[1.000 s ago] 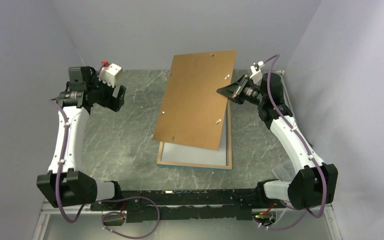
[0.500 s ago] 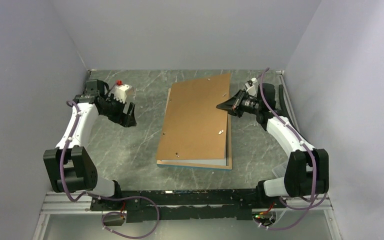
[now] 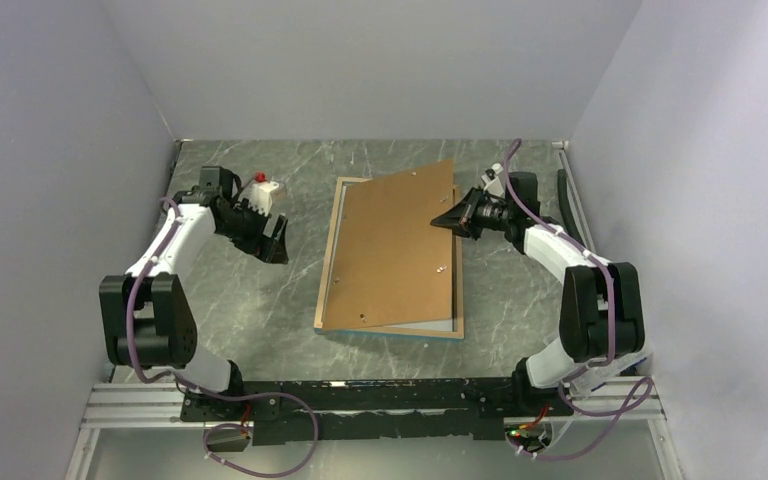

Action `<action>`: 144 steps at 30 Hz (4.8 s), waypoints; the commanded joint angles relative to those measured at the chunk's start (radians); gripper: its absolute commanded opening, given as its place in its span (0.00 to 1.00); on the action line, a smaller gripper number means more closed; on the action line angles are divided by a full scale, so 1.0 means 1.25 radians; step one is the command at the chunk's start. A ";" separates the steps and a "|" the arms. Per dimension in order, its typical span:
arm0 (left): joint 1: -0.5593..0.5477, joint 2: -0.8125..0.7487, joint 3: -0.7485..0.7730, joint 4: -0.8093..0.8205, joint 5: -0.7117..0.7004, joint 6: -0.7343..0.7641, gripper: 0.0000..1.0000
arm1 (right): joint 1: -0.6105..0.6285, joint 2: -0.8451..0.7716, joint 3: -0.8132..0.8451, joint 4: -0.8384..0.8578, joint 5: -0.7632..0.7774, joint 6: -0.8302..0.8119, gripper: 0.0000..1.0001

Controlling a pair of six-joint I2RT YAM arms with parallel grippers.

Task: Put the photo into the frame
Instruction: Turn over the photo frame item on the photo frame, then install the photo frame at the center of the board.

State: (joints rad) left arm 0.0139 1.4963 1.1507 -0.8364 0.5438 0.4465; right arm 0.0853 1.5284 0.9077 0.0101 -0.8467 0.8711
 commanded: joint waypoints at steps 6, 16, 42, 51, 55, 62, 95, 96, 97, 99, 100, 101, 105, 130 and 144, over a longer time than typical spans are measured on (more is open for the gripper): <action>-0.006 0.044 0.034 0.027 0.004 -0.028 0.94 | -0.011 0.042 0.010 0.127 -0.055 0.010 0.00; -0.045 0.089 0.020 0.055 -0.005 -0.015 0.91 | -0.020 0.092 0.025 0.177 -0.082 0.021 0.00; -0.070 0.105 0.003 0.057 -0.021 0.002 0.89 | -0.042 0.160 0.051 0.205 -0.094 0.006 0.00; -0.075 0.112 0.003 0.053 -0.019 -0.001 0.88 | -0.045 0.171 0.055 0.253 -0.105 0.026 0.00; -0.078 0.115 0.005 0.048 -0.023 -0.003 0.87 | -0.047 0.176 0.054 0.281 -0.113 0.040 0.00; -0.083 0.105 0.012 0.037 -0.017 0.001 0.87 | -0.048 0.190 0.050 0.314 -0.119 0.063 0.00; -0.095 0.106 -0.029 0.083 -0.037 0.009 0.85 | 0.045 0.152 0.241 -0.319 0.284 -0.287 0.70; -0.095 0.106 -0.030 0.083 -0.037 0.009 0.85 | 0.057 0.150 0.259 -0.349 0.319 -0.296 0.73; -0.095 0.106 -0.030 0.085 -0.037 0.007 0.85 | 0.070 0.149 0.277 -0.377 0.355 -0.306 0.75; -0.095 0.108 -0.030 0.086 -0.035 0.004 0.86 | 0.097 0.152 0.310 -0.424 0.423 -0.318 0.77; -0.095 0.108 -0.029 0.085 -0.035 0.004 0.85 | 0.110 0.155 0.326 -0.443 0.452 -0.321 0.77; -0.096 0.109 -0.029 0.085 -0.036 0.004 0.85 | 0.121 0.159 0.339 -0.462 0.483 -0.325 0.78; -0.095 0.104 -0.029 0.084 -0.040 0.006 0.85 | 0.145 0.178 0.372 -0.504 0.535 -0.332 0.83; -0.094 0.138 0.156 0.022 -0.250 -0.114 0.95 | 0.129 0.015 0.322 -0.354 0.565 -0.229 0.97; -0.095 0.222 0.076 0.091 0.085 -0.241 0.67 | 0.473 0.111 0.186 -0.084 0.475 -0.049 0.85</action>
State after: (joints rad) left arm -0.1017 1.7916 1.2648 -0.7876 0.4812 0.2260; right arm 0.6529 1.6508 1.1877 -0.2790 -0.1890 0.7166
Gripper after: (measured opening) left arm 0.698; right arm 0.843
